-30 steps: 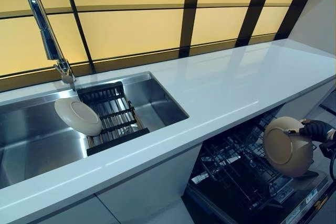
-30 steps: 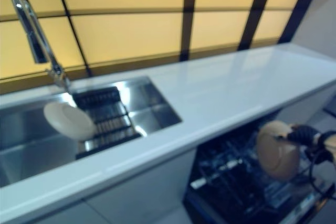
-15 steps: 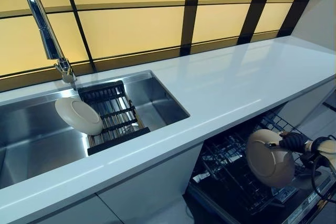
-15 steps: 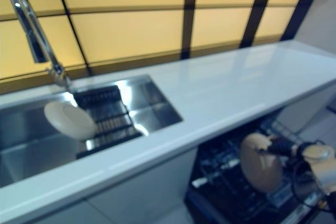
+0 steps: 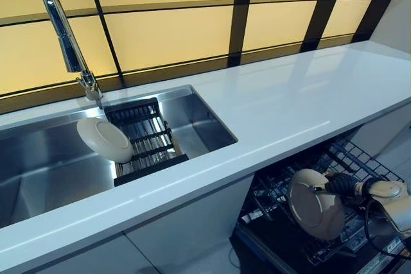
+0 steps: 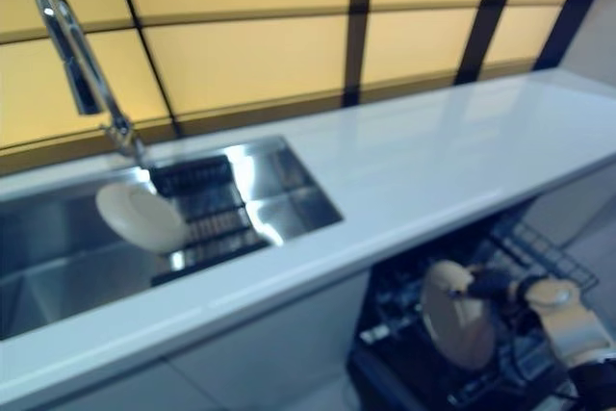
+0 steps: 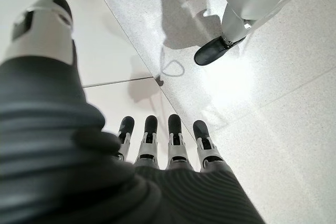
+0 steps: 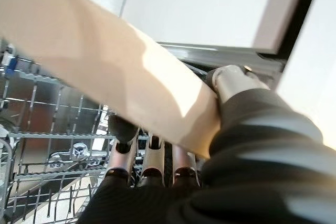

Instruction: Take plates into dishwasher

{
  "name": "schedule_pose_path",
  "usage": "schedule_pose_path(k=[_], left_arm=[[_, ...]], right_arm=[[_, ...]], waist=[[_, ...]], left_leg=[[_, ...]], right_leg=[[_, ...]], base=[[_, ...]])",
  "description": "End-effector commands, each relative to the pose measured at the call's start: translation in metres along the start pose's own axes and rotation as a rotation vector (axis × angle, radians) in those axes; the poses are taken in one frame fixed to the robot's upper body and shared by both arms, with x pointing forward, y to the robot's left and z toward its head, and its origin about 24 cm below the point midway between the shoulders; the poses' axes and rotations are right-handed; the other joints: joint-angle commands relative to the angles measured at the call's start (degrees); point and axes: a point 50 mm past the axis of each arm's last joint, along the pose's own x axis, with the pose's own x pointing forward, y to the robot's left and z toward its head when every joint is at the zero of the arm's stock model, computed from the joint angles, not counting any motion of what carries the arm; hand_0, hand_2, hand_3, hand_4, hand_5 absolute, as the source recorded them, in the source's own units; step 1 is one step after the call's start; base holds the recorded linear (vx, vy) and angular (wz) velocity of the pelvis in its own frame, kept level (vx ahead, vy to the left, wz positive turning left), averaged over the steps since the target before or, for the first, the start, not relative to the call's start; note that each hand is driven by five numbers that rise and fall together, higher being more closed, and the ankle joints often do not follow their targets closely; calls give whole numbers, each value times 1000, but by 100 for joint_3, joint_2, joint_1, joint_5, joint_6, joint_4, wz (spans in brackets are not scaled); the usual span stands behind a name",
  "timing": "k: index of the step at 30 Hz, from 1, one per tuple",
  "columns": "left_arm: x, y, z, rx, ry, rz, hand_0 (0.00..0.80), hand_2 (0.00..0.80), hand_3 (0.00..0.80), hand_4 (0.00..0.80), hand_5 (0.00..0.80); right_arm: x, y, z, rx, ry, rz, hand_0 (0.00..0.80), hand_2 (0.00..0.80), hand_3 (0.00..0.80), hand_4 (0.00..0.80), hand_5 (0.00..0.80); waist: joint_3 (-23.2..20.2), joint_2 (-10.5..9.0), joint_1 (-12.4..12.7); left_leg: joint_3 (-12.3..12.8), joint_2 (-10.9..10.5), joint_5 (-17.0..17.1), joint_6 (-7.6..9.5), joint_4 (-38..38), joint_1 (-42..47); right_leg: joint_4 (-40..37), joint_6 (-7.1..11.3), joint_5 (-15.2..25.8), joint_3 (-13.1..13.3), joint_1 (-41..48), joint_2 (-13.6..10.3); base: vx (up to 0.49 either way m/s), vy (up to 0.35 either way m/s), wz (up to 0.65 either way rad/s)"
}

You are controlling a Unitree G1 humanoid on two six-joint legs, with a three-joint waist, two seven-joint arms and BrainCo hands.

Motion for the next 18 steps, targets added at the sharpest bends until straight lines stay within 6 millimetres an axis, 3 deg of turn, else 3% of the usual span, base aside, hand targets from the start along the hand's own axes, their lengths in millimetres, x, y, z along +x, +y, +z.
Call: schedule_pose_path(k=[1,8,18], left_arm=[[-5,24,15,34,-35,52,0,0,0,0,0],[-5,15,33,41,-89,26,0,0,0,0,0],[-4,6,40,77,-108,16,0,0,0,0,0]], right_arm=[[6,8,15,-107,-46,-12,800,800,800,800,800],[20,21,-1,-281,60,-60,800,800,800,800,800],[45,48,-28,-339,185,-39,800,800,800,800,800]], waist=[[-70,-268,155],[17,-209,229],[73,-164,356]], left_leg=[[-350,-71,-128,136,31,55],[-372,-66,-114,147,51,25],[-435,-73,-114,154,70,-18]], right_leg=[[93,621,102,-189,25,-440],[95,634,117,-222,17,-465],[85,621,112,-283,23,-493]], base=[[0,0,0],[0,0,0],[-2,-4,3]])
